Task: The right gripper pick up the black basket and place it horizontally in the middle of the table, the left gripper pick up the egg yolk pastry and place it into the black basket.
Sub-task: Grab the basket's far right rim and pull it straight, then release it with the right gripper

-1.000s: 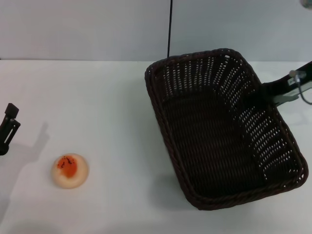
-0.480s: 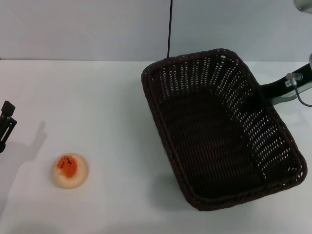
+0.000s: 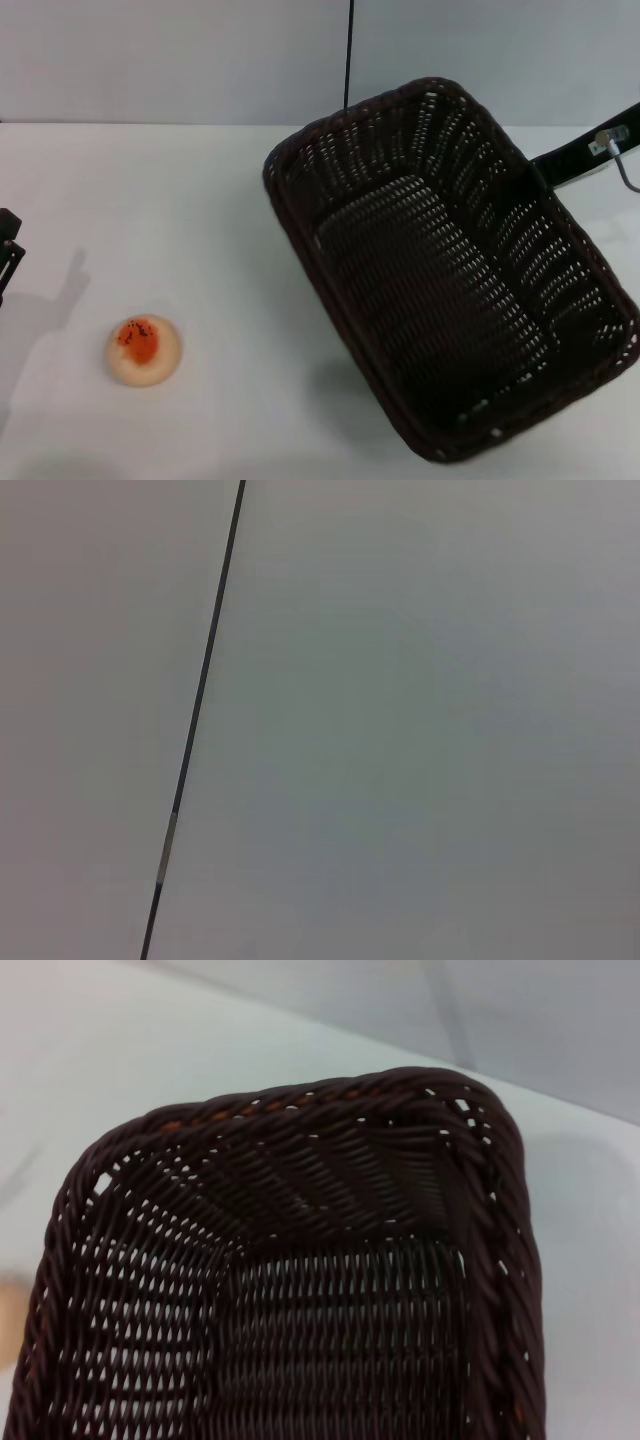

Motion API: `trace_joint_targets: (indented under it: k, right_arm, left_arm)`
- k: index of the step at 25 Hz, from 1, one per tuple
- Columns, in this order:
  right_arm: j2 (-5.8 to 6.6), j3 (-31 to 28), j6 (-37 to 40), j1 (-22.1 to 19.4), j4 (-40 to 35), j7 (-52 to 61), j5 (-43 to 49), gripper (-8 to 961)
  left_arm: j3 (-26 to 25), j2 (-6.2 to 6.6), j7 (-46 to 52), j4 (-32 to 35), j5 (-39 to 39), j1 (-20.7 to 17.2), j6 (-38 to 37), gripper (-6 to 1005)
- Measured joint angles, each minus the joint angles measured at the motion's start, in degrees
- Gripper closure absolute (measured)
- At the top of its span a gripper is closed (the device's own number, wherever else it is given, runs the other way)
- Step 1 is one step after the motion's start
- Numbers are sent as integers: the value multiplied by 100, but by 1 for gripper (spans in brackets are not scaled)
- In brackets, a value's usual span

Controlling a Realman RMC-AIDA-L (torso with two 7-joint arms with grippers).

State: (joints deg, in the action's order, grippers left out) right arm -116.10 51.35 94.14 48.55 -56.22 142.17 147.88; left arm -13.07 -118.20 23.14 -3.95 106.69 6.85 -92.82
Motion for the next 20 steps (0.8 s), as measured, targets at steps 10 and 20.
trace_joint_targets:
  k: [10,20]
  right_arm:
    - [24,692,291,339,-524,-1647,3,792]
    - [-288,1470,-443,484,-641,-2924,-379,795]
  left_arm:
    - [-3,-20,11,-57,1,-56,-174,190]
    - [-3,-35,-8,-341,1,-319,-305,193]
